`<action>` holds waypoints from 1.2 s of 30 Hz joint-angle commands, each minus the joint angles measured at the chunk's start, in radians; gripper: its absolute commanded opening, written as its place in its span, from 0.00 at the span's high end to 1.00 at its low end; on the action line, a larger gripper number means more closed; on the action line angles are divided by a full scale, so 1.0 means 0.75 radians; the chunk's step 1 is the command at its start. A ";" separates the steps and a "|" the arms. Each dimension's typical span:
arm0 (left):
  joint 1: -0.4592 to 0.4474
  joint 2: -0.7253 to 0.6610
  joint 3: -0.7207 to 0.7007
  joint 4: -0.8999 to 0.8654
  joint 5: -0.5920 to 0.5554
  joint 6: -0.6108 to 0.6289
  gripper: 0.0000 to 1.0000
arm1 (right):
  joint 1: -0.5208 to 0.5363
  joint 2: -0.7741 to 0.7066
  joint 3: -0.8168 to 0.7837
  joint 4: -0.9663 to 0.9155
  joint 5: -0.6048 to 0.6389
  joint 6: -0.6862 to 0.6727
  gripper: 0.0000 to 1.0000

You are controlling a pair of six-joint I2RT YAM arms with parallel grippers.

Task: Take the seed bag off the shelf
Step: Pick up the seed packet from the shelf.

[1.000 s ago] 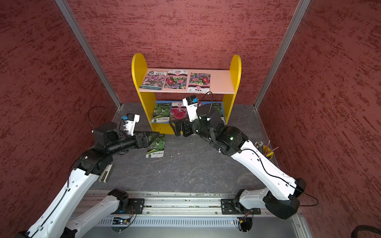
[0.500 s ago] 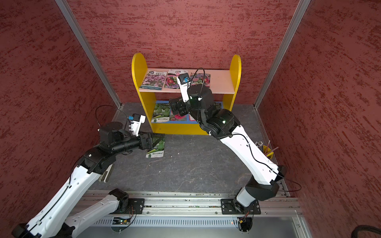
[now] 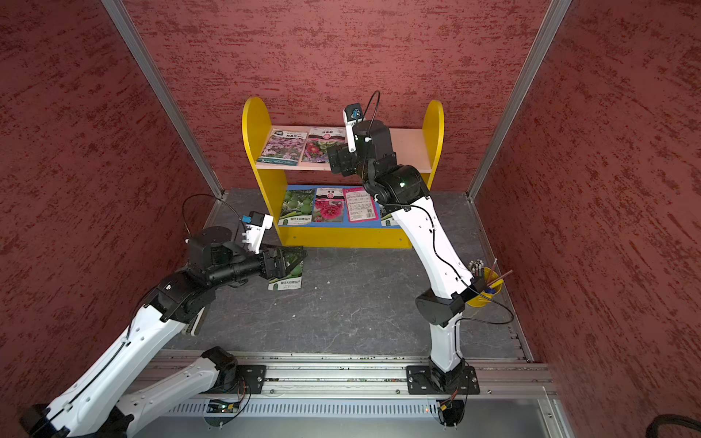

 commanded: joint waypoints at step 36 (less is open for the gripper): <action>-0.030 0.003 -0.026 0.038 -0.038 0.005 0.00 | -0.152 -0.116 -0.183 -0.125 -0.244 0.057 0.09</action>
